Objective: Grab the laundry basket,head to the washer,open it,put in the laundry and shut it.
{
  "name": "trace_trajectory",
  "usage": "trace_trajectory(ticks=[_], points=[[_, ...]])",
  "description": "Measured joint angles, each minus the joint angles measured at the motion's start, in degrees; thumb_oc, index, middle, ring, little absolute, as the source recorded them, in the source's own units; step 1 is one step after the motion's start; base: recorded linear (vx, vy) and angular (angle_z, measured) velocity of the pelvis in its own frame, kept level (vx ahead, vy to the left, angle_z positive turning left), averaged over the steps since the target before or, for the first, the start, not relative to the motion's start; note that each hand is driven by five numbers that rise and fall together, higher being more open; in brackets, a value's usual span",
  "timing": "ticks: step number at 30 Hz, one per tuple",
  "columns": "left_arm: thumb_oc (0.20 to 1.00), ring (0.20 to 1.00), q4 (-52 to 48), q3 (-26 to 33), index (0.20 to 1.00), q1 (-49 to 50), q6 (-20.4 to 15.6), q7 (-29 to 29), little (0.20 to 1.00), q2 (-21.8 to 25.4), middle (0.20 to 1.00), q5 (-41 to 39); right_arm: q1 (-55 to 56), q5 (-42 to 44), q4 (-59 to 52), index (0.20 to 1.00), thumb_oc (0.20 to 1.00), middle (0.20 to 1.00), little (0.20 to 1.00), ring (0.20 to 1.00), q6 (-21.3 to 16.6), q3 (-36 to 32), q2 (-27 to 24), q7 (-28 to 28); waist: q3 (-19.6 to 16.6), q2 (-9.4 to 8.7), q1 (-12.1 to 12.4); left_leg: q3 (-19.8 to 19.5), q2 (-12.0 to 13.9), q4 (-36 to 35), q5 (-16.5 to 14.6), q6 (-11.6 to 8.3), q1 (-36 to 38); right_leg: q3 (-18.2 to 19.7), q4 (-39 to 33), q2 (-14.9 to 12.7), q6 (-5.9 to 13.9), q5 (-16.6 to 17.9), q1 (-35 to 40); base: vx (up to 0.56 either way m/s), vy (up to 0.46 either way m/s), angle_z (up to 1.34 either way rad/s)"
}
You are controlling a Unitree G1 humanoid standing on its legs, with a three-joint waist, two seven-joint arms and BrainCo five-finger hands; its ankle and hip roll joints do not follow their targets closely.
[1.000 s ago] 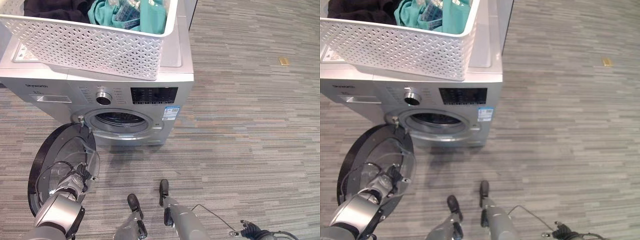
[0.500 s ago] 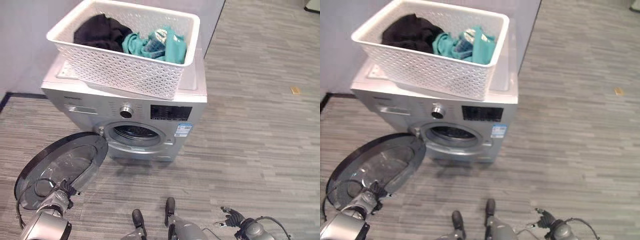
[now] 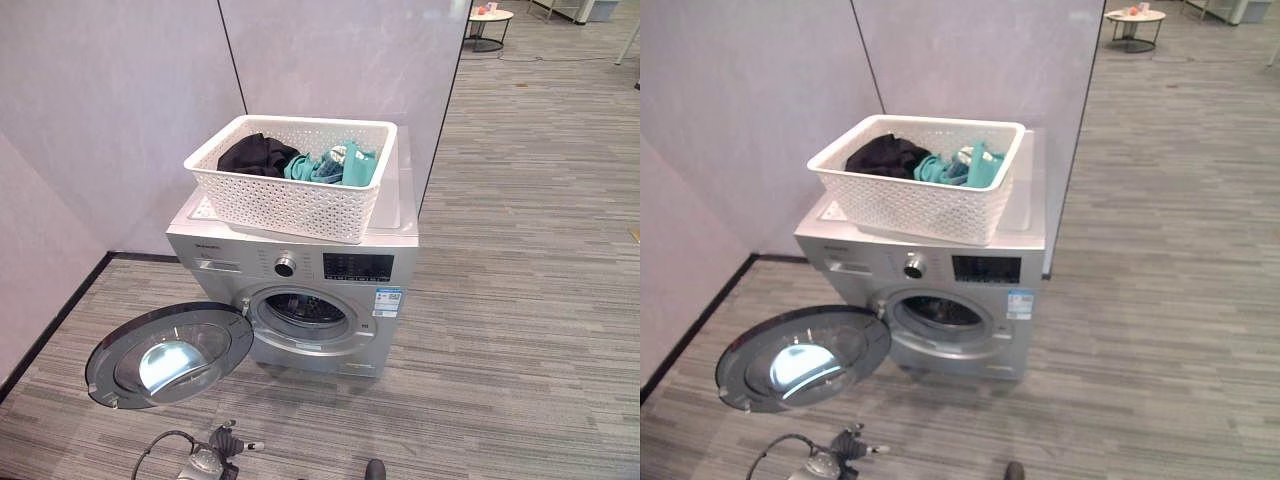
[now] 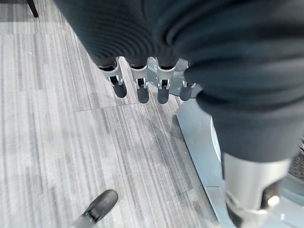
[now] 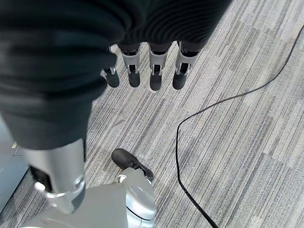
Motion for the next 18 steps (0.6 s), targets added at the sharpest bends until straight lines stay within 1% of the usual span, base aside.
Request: trace_trajectory(ticks=[1, 2, 3, 4, 5, 6, 7, 8, 9, 10, 11, 12, 13, 14, 15, 16, 17, 18], points=[[1.0, 1.0, 0.3, -0.04, 1.0, 0.45, 0.02, -0.3, 1.0, -0.08, 1.0, -0.04, 0.46, 0.0, -0.04, 1.0, 1.0, 1.0, 1.0, 1.0, 0.2, -0.19, -0.04, 0.0, 0.03, 0.02, 0.0, 0.01, 0.26, 0.25, -0.23, -0.23, 0.51, 0.04, 1.04, 0.12, 0.05, -0.69, 0.15, 0.05, -0.134, 0.03], [1.0, 1.0, 0.57, -0.07, 1.0, 0.79, 0.13, -0.58, 1.0, -0.04, 1.0, -0.04, 0.59, 0.0, -0.32, 1.0, 1.0, 1.0, 1.0, 1.0, 0.45, -0.19, -0.03, 0.03, 0.51, -0.37, -0.05, -0.22, 0.66, 1.72, -0.83, -0.35, 0.61, 0.08, 4.28, -0.07, -0.13, -2.76, -0.34, 0.03, -0.13, 0.05], [1.0, 1.0, 0.51, -0.07, 1.0, 0.73, 0.11, -0.86, 1.0, 0.02, 1.0, -0.03, 0.87, 0.0, -0.33, 1.0, 1.0, 1.0, 1.0, 1.0, 0.48, -0.19, -0.05, 0.03, 0.78, -0.7, 0.0, -0.27, 0.96, 2.38, -1.04, -0.63, 0.43, 0.08, 5.79, -0.06, -0.36, -3.6, -0.92, -0.01, -0.239, 0.14], [1.0, 1.0, 0.58, 0.06, 1.0, 0.62, 0.13, -1.46, 1.0, 0.75, 1.0, -0.02, 0.85, 0.04, -1.08, 1.0, 1.0, 1.0, 1.0, 1.0, 0.46, -0.09, -0.06, 0.09, 2.45, -1.56, -0.53, -0.69, 2.15, 7.3, -2.94, -2.55, -1.0, 0.14, 8.66, 0.39, -2.0, -5.59, -1.16, -0.02, -0.185, 0.18], [1.0, 1.0, 0.72, 0.28, 1.0, 0.56, 0.13, -1.51, 1.0, 1.33, 1.0, -0.02, 0.75, 0.13, -1.49, 1.0, 1.0, 1.0, 1.0, 1.0, 0.46, -0.13, 0.09, 0.07, 3.32, -2.46, -0.7, -0.89, 2.86, 11.65, -3.58, -6.05, -2.62, 0.15, 9.27, 0.4, -3.44, -6.59, -1.25, -0.02, -0.128, 0.33], [1.0, 1.0, 0.79, 0.69, 1.0, 0.35, 0.16, -1.53, 1.0, 2.06, 1.0, -0.01, 0.69, 0.15, -2.12, 1.0, 1.0, 1.0, 1.0, 1.0, 0.46, -0.2, 0.31, 0.05, 4.32, -4.11, -1.46, -1.34, 3.19, 17.35, -2.36, -8.93, -5.72, 0.02, 9.5, -0.34, -4.23, -7.06, -1.27, 0.05, 0.001, 0.27], [1.0, 1.0, 0.76, 0.73, 1.0, 0.15, 0.2, -1.63, 1.0, 2.64, 1.0, -0.03, 0.55, 0.36, -2.78, 1.0, 1.0, 1.0, 1.0, 1.0, 0.45, -0.33, 0.42, 0.03, 5.35, -5.57, -1.37, -1.25, 3.29, 21.39, -0.77, -9.23, -7.53, 0.28, 8.49, -0.98, -3.86, -6.89, -0.51, 0.06, 0.038, 0.05], [1.0, 1.0, 1.07, 0.67, 1.0, 0.73, 0.51, -1.9, 1.0, 2.89, 1.0, -0.02, 0.21, 1.44, -2.77, 1.0, 1.0, 1.0, 1.0, 1.0, 0.45, -0.37, 0.0, -0.09, 6.61, -7.07, -1.17, -0.88, 4.07, 22.28, -0.76, -8.66, -9.12, 0.07, 4.4, -0.72, -2.18, -5.79, 1.68, 0.13, 0.102, -0.02], [1.0, 1.0, 1.93, 0.65, 1.0, 0.58, 0.61, -2.03, 1.0, 2.76, 1.0, -0.02, 0.14, 2.4, -2.76, 1.0, 1.0, 1.0, 1.0, 1.0, 0.46, -0.65, -0.17, -0.13, 6.57, -6.94, -1.49, 0.75, 4.76, 18.69, -0.43, -8.45, -9.38, -0.42, 0.72, -0.18, -1.5, -5.37, 3.37, 0.13, 0.111, 0.11], [1.0, 1.0, 2.9, 0.64, 1.0, 0.24, 0.61, -2.06, 1.0, 2.67, 1.0, -0.02, 0.32, 2.43, -2.66, 1.0, 1.0, 1.0, 1.0, 1.0, 0.44, -1.45, -0.19, -0.15, 6.45, -6.8, -1.66, 2.54, 4.82, 12.47, 0.75, -8.22, -9.24, -1.08, -3.12, 0.41, -0.57, -5.25, 5.1, 0.16, 0.161, 0.27], [1.0, 1.0, 3.72, 0.7, 1.0, 0.01, 0.56, -2.0, 1.0, 2.25, 1.0, -0.02, 0.28, 3.25, -2.6, 1.0, 1.0, 1.0, 1.0, 1.0, 0.47, -2.31, -0.8, -0.14, 6.56, -4.78, -1.21, 2.29, 6.48, 5.65, 2.2, -9.16, -9.64, -1.04, -2.17, 2.25, -1.34, -5.54, 4.56, 0.14, 0.153, 0.08], [1.0, 1.0, 4.11, 0.74, 1.0, -1.01, 0.42, -2.03, 1.0, 2.2, 1.0, -0.01, 0.1, 3.64, -3.31, 1.0, 1.0, 1.0, 1.0, 1.0, 0.48, -3.05, -1.53, -0.16, 7.31, -3.57, -1.02, 1.08, 7.9, 1.27, 3.3, -10.16, -9.71, -0.25, 1.31, 2.3, -1.42, -5.53, 3.22, 0.12, 0.125, -0.06], [1.0, 1.0, 4.37, 0.7, 1.0, -1.49, 0.61, -1.93, 1.0, 2.19, 1.0, -0.02, -0.33, 4.52, -3.98, 1.0, 1.0, 1.0, 1.0, 1.0, 0.48, -3.24, -1.9, -0.22, 8.18, -2.59, -0.81, 0.27, 8.85, 0.02, 4.9, -11.11, -10.0, -1.15, 1.49, 3.03, -5.35, -4.33, 3.29, 0.12, 0.127, -0.16], [1.0, 1.0, 5.19, 0.67, 1.0, -1.22, 0.77, -2.09, 1.0, 1.77, 1.0, 0.0, -0.67, 4.99, -4.72, 1.0, 1.0, 1.0, 1.0, 1.0, 0.45, -3.57, -2.08, -0.24, 7.99, -1.57, -1.08, -1.61, 9.46, -0.5, 5.39, -10.56, -10.76, -0.6, 0.03, 4.06, -3.22, -4.36, 3.47, 0.12, 0.162, -0.17], [1.0, 1.0, 5.19, 0.69, 1.0, -1.07, 0.8, -2.1, 1.0, 1.84, 1.0, 0.0, -0.58, 5.14, -4.73, 1.0, 1.0, 1.0, 1.0, 1.0, 0.38, -3.56, -1.91, -0.22, 7.96, -1.64, -0.88, -1.49, 9.18, -0.01, 5.39, -10.52, -10.72, -0.33, -0.63, 3.91, -3.27, -4.38, 4.1, 0.31, 0.436, -0.45], [1.0, 1.0, 5.3, 0.69, 1.0, -0.58, 0.93, -1.96, 1.0, 1.49, 1.0, 0.0, -2.05, 6.51, -5.13, 1.0, 1.0, 1.0, 1.0, 1.0, -0.11, -3.48, -1.58, -0.04, 7.24, -0.4, -0.87, -0.05, 8.44, 1.28, 5.57, -10.66, -9.51, 0.35, -3.05, 3.84, 3.84, -7.36, 5.6, 0.25, 0.367, -0.58], [1.0, 1.0, 5.29, 0.65, 1.0, -0.48, 0.86, -1.99, 1.0, 0.68, 1.0, 0.1, -2.51, 7.07, -4.54, 1.0, 1.0, 1.0, 1.0, 1.0, -0.65, -4.15, -1.62, 0.15, 7.08, 1.59, -0.28, 0.1, 10.04, 2.64, 4.8, -9.55, -9.5, 0.5, 1.7, 4.39, 3.2, -8.84, 4.36, 0.27, 0.377, -0.69], [1.0, 1.0, 4.88, 0.73, 1.0, -0.51, 0.59, -2.18, 1.0, 1.46, 1.0, 0.15, -2.17, 7.37, -4.83, 1.0, 1.0, 1.0, 1.0, 1.0, -0.87, -4.51, -1.13, 0.25, 6.28, -0.27, -0.09, 0.58, 8.1, 4.99, 4.61, -8.97, -8.97, 1.62, 5.74, 0.96, 1.35, -7.64, 2.49, 0.17, 0.213, -0.45]])
